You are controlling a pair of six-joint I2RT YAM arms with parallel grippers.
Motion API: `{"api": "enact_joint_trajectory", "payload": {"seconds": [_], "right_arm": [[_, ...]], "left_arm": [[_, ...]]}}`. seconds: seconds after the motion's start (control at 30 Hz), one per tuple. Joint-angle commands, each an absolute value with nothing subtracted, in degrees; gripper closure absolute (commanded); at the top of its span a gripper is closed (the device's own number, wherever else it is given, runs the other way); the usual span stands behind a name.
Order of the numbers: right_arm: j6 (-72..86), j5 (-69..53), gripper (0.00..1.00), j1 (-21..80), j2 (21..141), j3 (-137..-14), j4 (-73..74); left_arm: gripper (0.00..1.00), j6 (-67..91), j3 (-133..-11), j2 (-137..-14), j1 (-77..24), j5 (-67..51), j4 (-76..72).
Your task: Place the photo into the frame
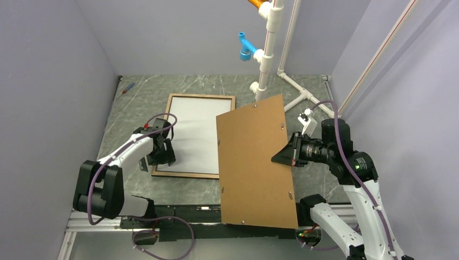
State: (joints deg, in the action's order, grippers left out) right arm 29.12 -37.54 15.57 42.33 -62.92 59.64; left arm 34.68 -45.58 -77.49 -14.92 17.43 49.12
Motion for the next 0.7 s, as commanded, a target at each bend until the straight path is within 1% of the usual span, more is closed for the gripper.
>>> {"api": "enact_joint_trajectory", "payload": {"seconds": [0.0,0.1,0.2,0.4,0.67], "right_arm": [[28.74,-38.1,1.0,15.82,40.63,-68.34,60.23],[28.74,-37.48,1.0,15.77,40.11,-69.11,62.24],[29.18,-36.49,1.0,15.73,39.12,-69.49,63.76],[29.73,-34.24,1.0,15.76,38.24,-73.14,65.9],[32.55,-28.44,1.0,15.83,37.6,-81.6,64.82]], "left_arm": [[0.07,32.02,-44.91,-78.48,-11.91,15.1,43.22],[0.08,29.92,-44.22,-79.87,-9.84,10.56,39.26],[0.12,28.48,-45.27,-81.89,-9.28,9.22,38.32],[0.29,27.37,-46.13,-84.76,-9.13,7.8,37.96],[0.48,28.52,-41.88,-80.31,-10.69,2.81,35.36]]}}
